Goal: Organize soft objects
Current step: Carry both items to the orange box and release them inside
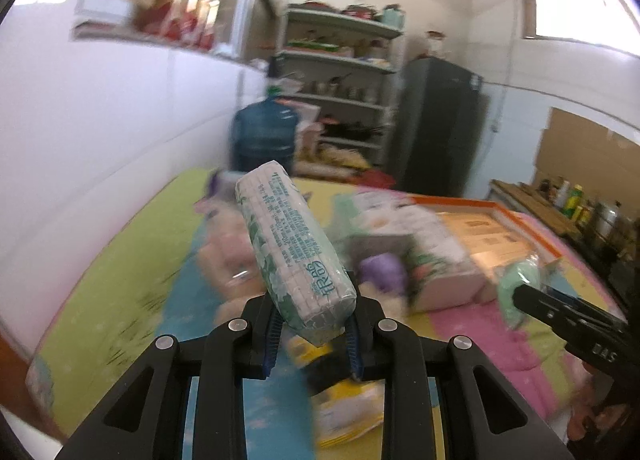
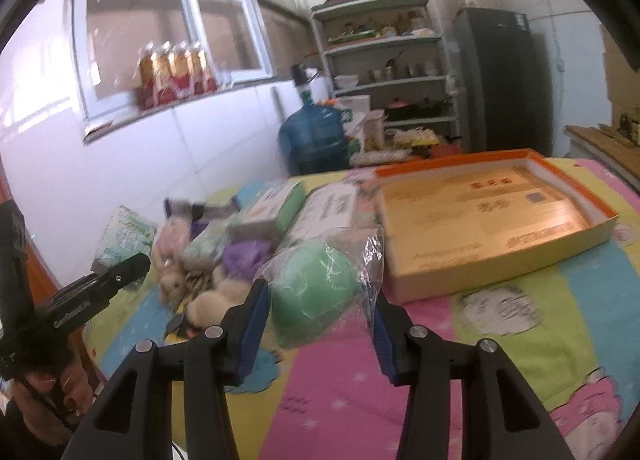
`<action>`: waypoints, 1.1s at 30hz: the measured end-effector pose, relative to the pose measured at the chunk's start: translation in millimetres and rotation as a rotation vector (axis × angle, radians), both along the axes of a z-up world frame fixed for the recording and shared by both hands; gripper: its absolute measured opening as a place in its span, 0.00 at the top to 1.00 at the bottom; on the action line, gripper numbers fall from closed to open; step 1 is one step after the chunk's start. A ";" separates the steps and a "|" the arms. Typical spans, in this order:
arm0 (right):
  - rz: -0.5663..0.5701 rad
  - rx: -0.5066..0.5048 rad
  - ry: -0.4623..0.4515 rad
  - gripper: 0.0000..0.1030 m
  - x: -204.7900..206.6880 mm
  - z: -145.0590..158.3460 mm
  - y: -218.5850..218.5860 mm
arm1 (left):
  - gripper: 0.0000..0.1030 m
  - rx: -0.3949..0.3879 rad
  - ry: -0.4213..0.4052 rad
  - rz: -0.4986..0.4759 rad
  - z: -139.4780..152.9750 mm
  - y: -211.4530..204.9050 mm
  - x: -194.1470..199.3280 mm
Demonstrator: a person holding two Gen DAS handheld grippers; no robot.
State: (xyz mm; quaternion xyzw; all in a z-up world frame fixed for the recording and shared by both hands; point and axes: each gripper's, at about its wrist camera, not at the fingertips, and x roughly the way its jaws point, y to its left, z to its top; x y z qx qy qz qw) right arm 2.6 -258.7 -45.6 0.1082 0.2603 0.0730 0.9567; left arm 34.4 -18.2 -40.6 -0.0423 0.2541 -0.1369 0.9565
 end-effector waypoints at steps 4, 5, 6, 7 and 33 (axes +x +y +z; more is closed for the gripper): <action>-0.076 -0.007 -0.032 0.53 -3.6 10.3 -35.8 | 0.73 -0.008 -0.024 -0.109 16.4 -39.4 6.6; -0.095 -0.011 -0.036 0.53 -3.6 12.0 -44.8 | 0.73 -0.013 -0.029 -0.143 20.0 -50.6 6.2; -0.113 -0.015 -0.037 0.53 -2.6 13.5 -52.2 | 0.73 -0.017 -0.031 -0.167 22.6 -61.7 7.7; -0.135 -0.018 -0.037 0.53 -1.7 15.0 -64.1 | 0.73 -0.023 -0.030 -0.196 25.1 -73.4 9.0; -0.303 0.019 0.212 0.52 105.4 -34.4 -241.9 | 0.73 0.024 0.159 -0.310 -21.3 -275.8 104.7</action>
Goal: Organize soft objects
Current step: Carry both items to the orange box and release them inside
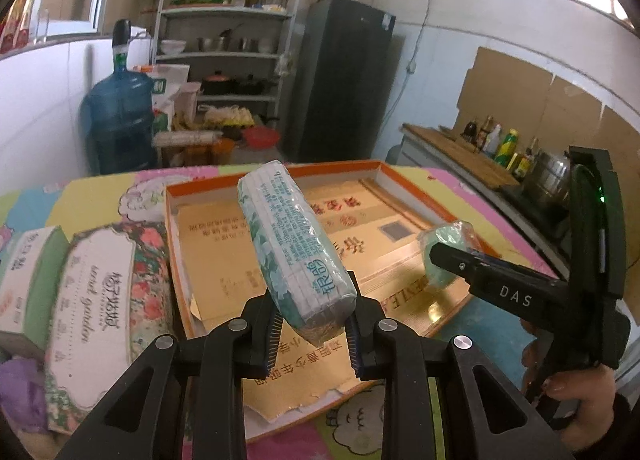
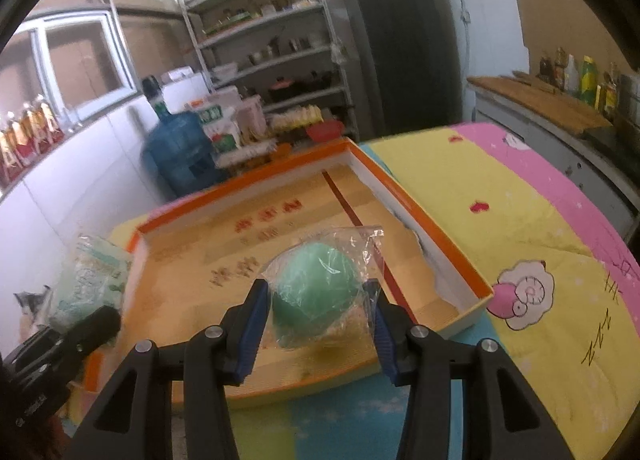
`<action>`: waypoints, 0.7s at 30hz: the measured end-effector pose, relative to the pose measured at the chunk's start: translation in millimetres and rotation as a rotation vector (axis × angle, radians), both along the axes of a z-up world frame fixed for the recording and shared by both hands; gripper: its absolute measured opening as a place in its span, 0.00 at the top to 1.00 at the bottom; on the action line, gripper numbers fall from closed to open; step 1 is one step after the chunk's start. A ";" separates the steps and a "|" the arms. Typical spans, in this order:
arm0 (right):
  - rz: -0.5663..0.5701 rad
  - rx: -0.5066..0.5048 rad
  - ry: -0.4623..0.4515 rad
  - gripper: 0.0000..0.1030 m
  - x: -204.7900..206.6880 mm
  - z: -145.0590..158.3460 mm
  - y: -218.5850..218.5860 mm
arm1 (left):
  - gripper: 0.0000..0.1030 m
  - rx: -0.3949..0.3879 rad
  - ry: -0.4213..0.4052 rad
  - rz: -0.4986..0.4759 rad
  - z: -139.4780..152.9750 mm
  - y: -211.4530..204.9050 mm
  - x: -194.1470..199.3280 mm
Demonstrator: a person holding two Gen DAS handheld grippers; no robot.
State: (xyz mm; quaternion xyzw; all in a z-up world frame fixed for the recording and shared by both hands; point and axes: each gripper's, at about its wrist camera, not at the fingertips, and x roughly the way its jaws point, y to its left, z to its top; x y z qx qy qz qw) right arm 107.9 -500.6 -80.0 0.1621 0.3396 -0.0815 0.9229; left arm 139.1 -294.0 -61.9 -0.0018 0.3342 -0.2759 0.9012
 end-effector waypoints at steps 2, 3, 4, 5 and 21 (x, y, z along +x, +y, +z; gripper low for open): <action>0.002 -0.019 0.005 0.52 -1.4 -0.5 3.2 | 0.73 0.009 0.010 0.004 -3.6 -0.6 2.1; -0.003 -0.035 0.016 0.52 -1.8 0.5 5.9 | 0.73 0.012 0.013 0.004 -5.1 -0.8 3.5; -0.011 -0.055 0.028 0.52 -3.1 1.7 9.4 | 0.73 0.014 0.014 0.006 -6.1 -0.4 5.0; -0.018 -0.070 0.037 0.52 -4.8 2.6 12.1 | 0.73 0.016 0.014 0.007 -6.9 1.0 6.3; -0.026 -0.113 0.101 0.52 -29.6 8.8 50.7 | 0.72 0.026 0.040 -0.018 -15.4 6.3 16.9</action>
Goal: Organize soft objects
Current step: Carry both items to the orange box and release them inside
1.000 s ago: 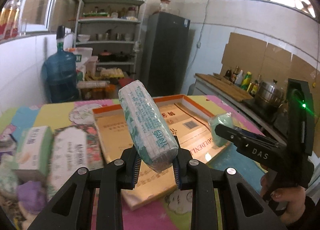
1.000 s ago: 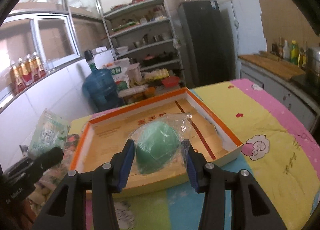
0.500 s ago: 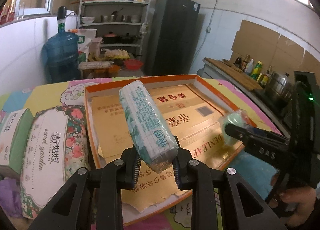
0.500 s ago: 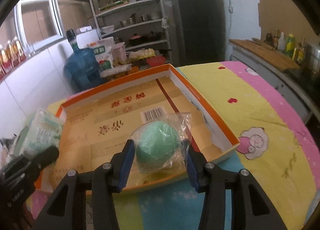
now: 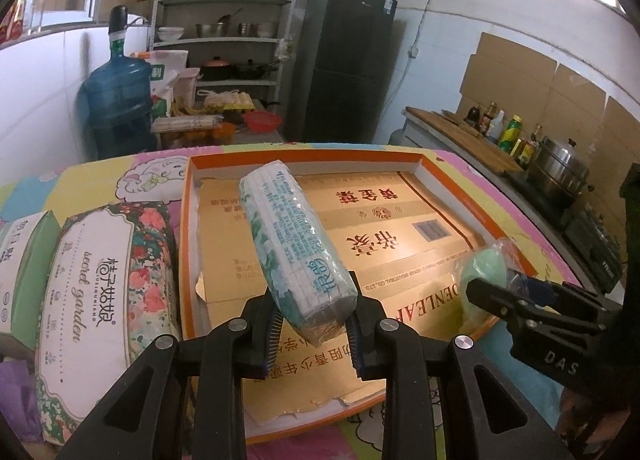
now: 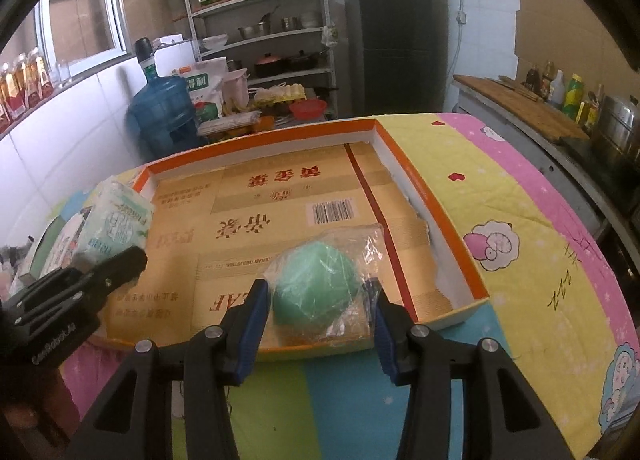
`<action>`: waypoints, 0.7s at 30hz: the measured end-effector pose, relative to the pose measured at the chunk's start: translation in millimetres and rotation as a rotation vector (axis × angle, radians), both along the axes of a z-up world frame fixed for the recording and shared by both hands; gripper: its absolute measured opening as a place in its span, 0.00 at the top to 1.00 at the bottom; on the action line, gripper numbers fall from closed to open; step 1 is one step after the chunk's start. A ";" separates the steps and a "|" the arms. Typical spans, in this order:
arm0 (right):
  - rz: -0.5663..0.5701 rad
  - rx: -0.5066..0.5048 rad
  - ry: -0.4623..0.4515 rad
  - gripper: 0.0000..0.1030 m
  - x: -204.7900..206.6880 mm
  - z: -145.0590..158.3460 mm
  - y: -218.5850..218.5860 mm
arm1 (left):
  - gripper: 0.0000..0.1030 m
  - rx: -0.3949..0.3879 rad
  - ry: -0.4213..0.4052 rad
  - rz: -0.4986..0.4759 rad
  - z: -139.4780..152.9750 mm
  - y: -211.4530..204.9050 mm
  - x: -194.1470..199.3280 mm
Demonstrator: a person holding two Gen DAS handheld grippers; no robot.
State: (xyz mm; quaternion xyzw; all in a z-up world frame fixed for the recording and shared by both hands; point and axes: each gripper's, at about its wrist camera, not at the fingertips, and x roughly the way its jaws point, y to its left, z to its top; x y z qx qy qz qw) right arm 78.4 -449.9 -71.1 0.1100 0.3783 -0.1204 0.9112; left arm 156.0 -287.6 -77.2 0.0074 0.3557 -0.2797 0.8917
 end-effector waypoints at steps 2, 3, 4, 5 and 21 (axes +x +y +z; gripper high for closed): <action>-0.004 0.012 -0.003 0.52 4.0 -1.9 -2.8 | 0.72 -0.004 -0.004 0.001 -0.5 -0.2 -0.8; -0.006 0.014 -0.003 0.52 5.5 -2.9 -3.9 | 0.70 -0.006 -0.004 0.000 -0.4 0.0 0.3; -0.008 0.015 -0.002 0.50 8.2 -3.4 -4.6 | 0.66 -0.014 -0.004 -0.006 -1.1 0.7 1.7; -0.010 0.017 -0.001 0.48 9.5 -3.4 -5.3 | 0.64 -0.020 -0.004 -0.012 -1.2 0.9 1.9; -0.066 0.059 -0.085 0.29 -7.2 11.2 -15.9 | 0.31 -0.076 -0.053 -0.036 20.2 8.4 -20.3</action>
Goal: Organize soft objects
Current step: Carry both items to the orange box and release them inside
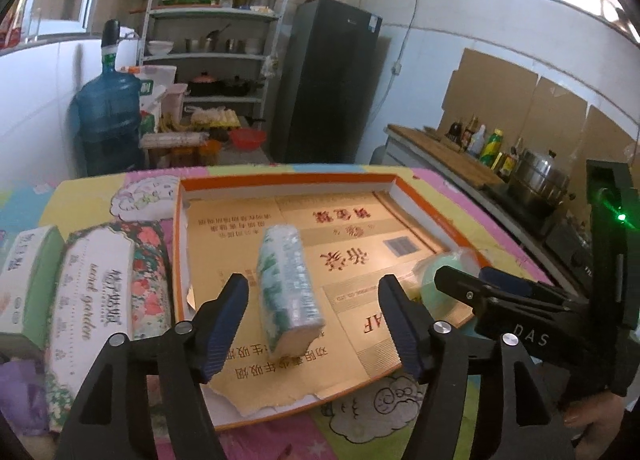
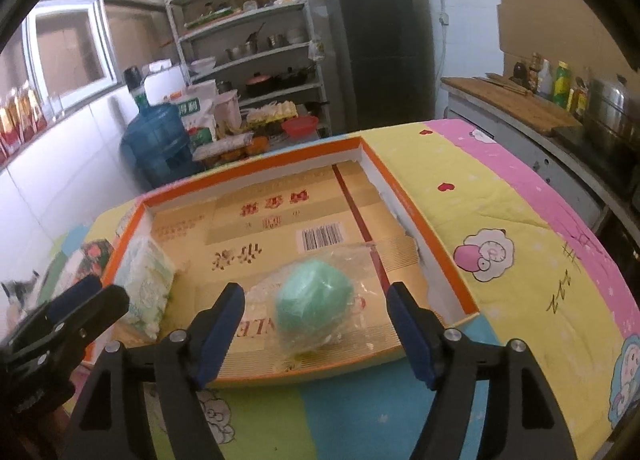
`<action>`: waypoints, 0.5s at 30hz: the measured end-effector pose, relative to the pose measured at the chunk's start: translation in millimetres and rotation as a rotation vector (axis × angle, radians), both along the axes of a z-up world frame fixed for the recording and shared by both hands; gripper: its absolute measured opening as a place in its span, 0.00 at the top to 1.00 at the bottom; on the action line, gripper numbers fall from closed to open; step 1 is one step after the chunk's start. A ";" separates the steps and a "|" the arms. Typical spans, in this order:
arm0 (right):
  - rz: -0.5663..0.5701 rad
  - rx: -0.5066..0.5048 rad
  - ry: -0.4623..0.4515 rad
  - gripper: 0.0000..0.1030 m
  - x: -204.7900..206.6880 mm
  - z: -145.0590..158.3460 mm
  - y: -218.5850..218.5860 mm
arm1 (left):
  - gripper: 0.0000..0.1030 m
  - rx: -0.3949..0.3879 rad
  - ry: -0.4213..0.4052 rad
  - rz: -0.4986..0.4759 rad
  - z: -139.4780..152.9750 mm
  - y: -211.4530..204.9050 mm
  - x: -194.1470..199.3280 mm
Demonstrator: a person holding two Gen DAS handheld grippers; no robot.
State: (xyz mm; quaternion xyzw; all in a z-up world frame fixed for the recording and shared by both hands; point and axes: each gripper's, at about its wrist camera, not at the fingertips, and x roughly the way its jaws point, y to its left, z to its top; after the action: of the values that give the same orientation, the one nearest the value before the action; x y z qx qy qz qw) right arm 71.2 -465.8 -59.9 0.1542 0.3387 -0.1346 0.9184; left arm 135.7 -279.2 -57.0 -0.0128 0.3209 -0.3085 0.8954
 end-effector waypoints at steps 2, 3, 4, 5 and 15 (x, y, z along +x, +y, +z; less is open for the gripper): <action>-0.021 0.011 -0.015 0.29 -5.4 5.2 -0.5 | 0.28 -0.014 -0.021 0.004 8.6 5.9 -6.3; -0.034 0.014 -0.023 0.29 -8.7 8.4 -0.9 | 0.27 -0.023 -0.028 0.002 12.2 8.7 -9.0; -0.047 0.018 -0.036 0.29 -13.0 12.8 -1.0 | 0.27 -0.038 -0.038 0.002 17.3 13.5 -13.5; -0.056 0.027 -0.054 0.29 -18.2 18.6 -0.6 | 0.26 -0.049 -0.047 0.003 21.0 17.2 -16.9; 0.011 0.156 -0.305 0.11 -66.4 51.0 32.0 | 0.24 -0.022 -0.102 0.051 48.3 67.7 -50.3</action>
State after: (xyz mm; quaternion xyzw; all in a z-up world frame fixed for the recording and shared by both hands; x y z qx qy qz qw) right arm 4.8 -433.9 -8.9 0.2416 0.2058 -0.0777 0.9451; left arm 85.5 -211.5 -8.7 -0.0150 0.2711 -0.2892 0.9180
